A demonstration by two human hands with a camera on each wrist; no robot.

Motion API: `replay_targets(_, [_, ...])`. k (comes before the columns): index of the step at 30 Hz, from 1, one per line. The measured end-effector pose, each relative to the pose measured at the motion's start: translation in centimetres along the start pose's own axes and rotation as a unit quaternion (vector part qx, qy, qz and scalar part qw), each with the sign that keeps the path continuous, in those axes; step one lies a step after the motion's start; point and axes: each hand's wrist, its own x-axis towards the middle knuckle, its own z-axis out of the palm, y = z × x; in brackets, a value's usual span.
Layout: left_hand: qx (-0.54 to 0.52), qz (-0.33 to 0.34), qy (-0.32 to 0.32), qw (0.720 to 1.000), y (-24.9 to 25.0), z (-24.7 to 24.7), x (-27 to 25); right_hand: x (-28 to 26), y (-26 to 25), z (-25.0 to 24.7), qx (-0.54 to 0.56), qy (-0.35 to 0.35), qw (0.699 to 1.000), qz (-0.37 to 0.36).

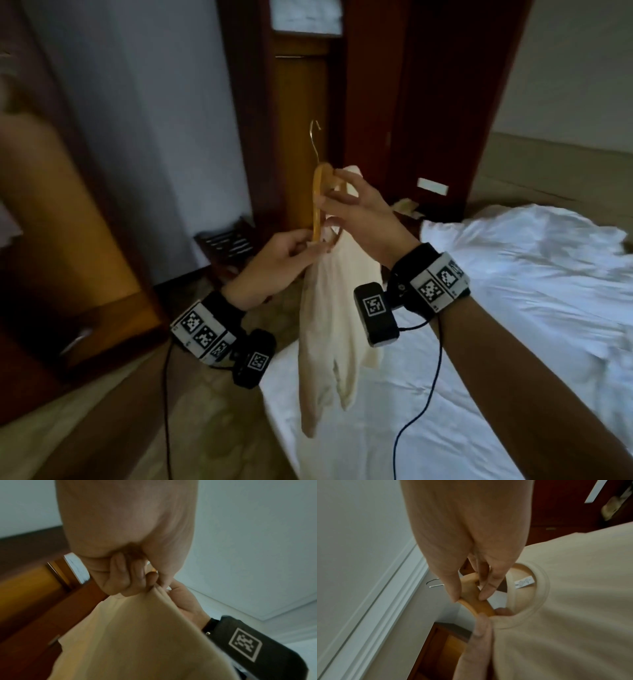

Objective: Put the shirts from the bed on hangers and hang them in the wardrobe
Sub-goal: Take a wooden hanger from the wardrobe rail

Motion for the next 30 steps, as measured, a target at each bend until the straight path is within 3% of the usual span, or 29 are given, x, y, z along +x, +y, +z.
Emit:
replay_targets(8, [0.061,-0.027,0.133,0.989,-6.3,-14.9,0.8,13.8,6.5,13.4,0.094,-0.125,0.988,-0.006])
replay_targets(12, [0.102,-0.029,0.174,0.979,-8.9,-22.9,3.1,21.4,7.9,19.6,0.054,-0.181,0.982,-0.002])
replay_targets(16, [0.137,-0.025,0.216,0.966,-10.4,-30.1,5.4,28.5,8.2,25.1,-0.025,-0.285,0.958,0.008])
replay_targets(21, [0.179,-0.036,0.256,0.949,-13.0,-38.8,6.6,35.8,9.5,34.0,-0.019,-0.317,0.947,-0.049])
replay_targets(26, [0.251,-0.087,0.335,0.904,-17.2,-47.9,5.7,42.6,12.4,44.7,-0.111,-0.323,0.935,-0.097])
replay_targets(30, [0.363,-0.178,0.321,0.856,-21.2,-57.5,4.6,47.7,14.8,54.3,-0.133,-0.329,0.931,-0.088])
